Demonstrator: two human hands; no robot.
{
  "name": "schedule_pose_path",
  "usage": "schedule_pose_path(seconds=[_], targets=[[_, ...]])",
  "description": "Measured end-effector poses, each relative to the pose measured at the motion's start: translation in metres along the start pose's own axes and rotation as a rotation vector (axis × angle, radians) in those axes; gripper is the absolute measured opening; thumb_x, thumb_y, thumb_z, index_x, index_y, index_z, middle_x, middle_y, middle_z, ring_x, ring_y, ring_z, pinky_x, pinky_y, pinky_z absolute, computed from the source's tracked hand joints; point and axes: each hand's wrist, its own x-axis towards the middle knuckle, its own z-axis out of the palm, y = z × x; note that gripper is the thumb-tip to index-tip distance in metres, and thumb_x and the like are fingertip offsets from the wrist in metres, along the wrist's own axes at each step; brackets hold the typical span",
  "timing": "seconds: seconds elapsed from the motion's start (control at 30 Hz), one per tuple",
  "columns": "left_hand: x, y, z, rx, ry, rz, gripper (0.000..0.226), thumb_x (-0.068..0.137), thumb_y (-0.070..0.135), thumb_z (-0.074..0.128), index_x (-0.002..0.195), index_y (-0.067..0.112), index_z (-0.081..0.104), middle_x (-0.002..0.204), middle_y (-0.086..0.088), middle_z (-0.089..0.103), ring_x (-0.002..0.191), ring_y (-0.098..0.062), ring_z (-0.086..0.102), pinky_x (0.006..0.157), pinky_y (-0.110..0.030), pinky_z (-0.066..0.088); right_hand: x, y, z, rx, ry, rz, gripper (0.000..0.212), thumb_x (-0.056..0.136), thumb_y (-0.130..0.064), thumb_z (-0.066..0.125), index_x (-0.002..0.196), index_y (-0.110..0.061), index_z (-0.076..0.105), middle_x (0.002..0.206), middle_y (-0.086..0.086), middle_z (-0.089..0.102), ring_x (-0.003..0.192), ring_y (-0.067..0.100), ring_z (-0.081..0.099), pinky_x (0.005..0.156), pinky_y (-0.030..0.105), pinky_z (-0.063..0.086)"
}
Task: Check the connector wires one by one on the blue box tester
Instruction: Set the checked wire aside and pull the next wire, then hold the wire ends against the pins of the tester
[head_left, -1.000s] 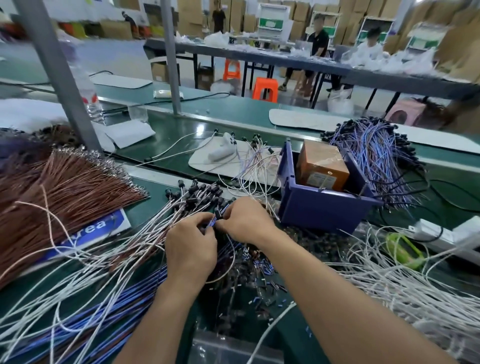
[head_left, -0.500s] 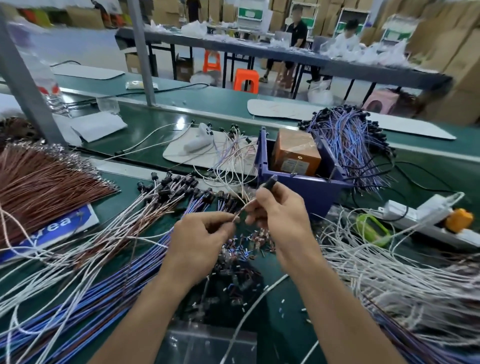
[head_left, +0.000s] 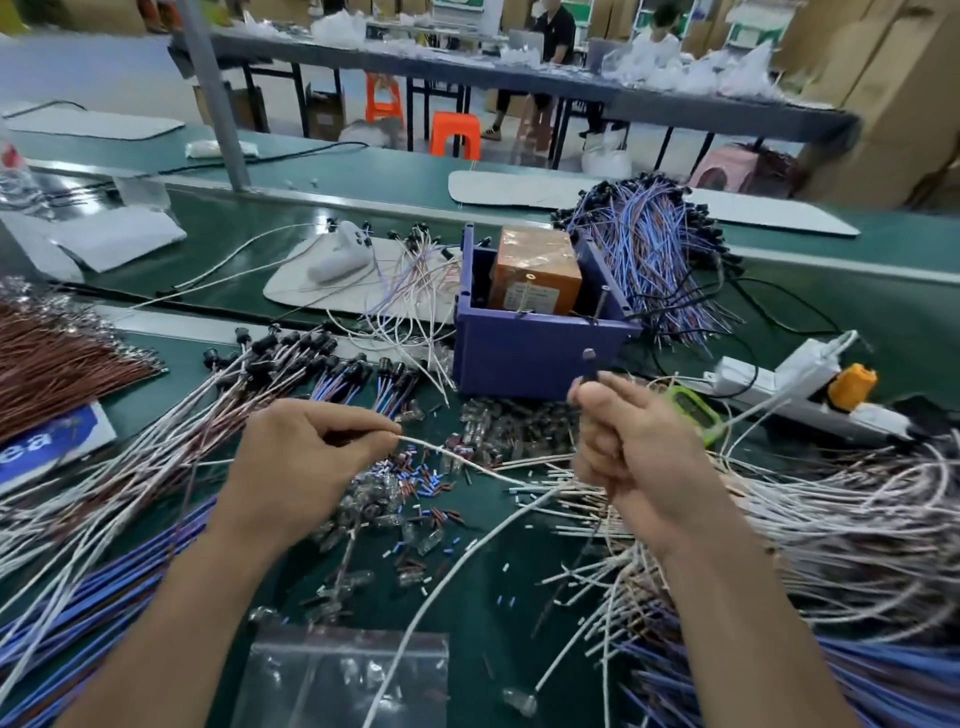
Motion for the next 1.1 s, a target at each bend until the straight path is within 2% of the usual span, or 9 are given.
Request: schedule_pose_path(seconds=[0.07,0.17,0.33,0.43,0.6,0.77,0.87,1.0,1.1], targets=[[-0.007,0.007,0.012,0.003,-0.026,0.021,0.022,0.075,0.016,0.091,0.075,0.037,0.083,0.064,0.02,0.073,0.052,0.006,0.061,0.052,-0.003,0.041,-0.003,0.006,0.008,-0.2,-0.105,0.027,0.008,0.097,-0.006,0.06,0.095,-0.01,0.067,0.058,-0.004,0.046,0.045,0.007,0.033,0.044,0.021,0.027],[-0.017,0.016,0.027,0.003,-0.054,0.088,0.027,0.075,0.015,0.09,0.077,0.041,0.081,0.071,0.027,0.073,0.064,0.007,0.067,0.061,-0.003,0.045,-0.004,0.013,0.021,-0.227,-0.136,0.031,0.015,0.092,-0.002,0.062,0.091,-0.01,0.075,0.064,0.001,0.055,0.044,0.007,0.033,0.044,0.021,0.025],[-0.025,0.023,0.043,-0.02,-0.024,0.179,0.039,0.076,0.015,0.089,0.095,0.046,0.076,0.08,0.032,0.073,0.077,0.007,0.071,0.071,-0.006,0.048,-0.009,0.023,0.032,-0.526,-0.353,0.043,0.02,0.077,-0.022,0.076,0.096,-0.015,0.076,0.075,-0.009,0.071,0.058,-0.001,0.058,0.056,0.014,0.043],[-0.021,0.021,0.043,-0.024,0.015,0.153,0.032,0.077,0.017,0.089,0.088,0.045,0.078,0.075,0.029,0.074,0.07,0.004,0.07,0.066,-0.01,0.05,-0.007,0.029,0.037,-0.643,-0.297,0.017,0.014,0.083,-0.021,0.073,0.08,-0.007,0.072,0.064,0.001,0.066,0.05,0.009,0.046,0.049,0.022,0.035],[-0.006,0.008,0.024,-0.119,0.136,0.019,0.021,0.08,0.022,0.087,0.079,0.042,0.081,0.07,0.017,0.076,0.062,-0.003,0.071,0.059,-0.013,0.054,0.002,0.017,0.022,-0.215,0.025,0.047,0.027,0.096,-0.008,0.065,0.07,-0.009,0.075,0.052,0.001,0.048,0.039,0.007,0.029,0.038,0.018,0.022],[0.007,-0.004,0.011,-0.261,0.223,-0.157,0.026,0.083,0.015,0.084,0.073,0.039,0.081,0.065,0.001,0.075,0.047,-0.004,0.052,0.045,-0.015,0.042,0.002,0.011,0.014,-0.064,0.159,0.006,0.033,0.096,-0.006,0.062,0.066,-0.013,0.075,0.051,0.0,0.048,0.036,0.006,0.026,0.036,0.017,0.022],[0.004,0.004,0.011,-0.239,0.207,-0.146,0.028,0.084,0.014,0.083,0.07,0.039,0.081,0.064,0.004,0.075,0.047,-0.002,0.055,0.047,-0.013,0.044,0.002,0.009,0.014,0.042,0.173,-0.021,0.033,0.096,-0.006,0.061,0.067,-0.012,0.075,0.05,0.001,0.048,0.035,0.006,0.026,0.037,0.018,0.022],[-0.021,0.038,0.03,-0.099,-0.081,0.005,0.014,0.074,0.041,0.082,0.086,0.048,0.079,0.072,0.017,0.075,0.063,0.0,0.067,0.061,-0.014,0.052,-0.001,0.009,0.019,0.254,0.161,-0.106,0.029,0.098,-0.008,0.058,0.074,-0.008,0.074,0.052,0.003,0.046,0.038,0.008,0.025,0.044,0.021,0.024],[-0.041,0.05,0.054,0.136,-0.393,0.116,0.056,0.068,0.067,0.069,0.122,0.065,0.054,0.088,0.036,0.069,0.077,0.005,0.066,0.074,-0.011,0.05,-0.002,0.011,0.025,0.35,0.17,-0.163,0.029,0.1,-0.009,0.056,0.076,-0.01,0.072,0.053,0.001,0.048,0.037,0.005,0.035,0.044,0.017,0.033]])
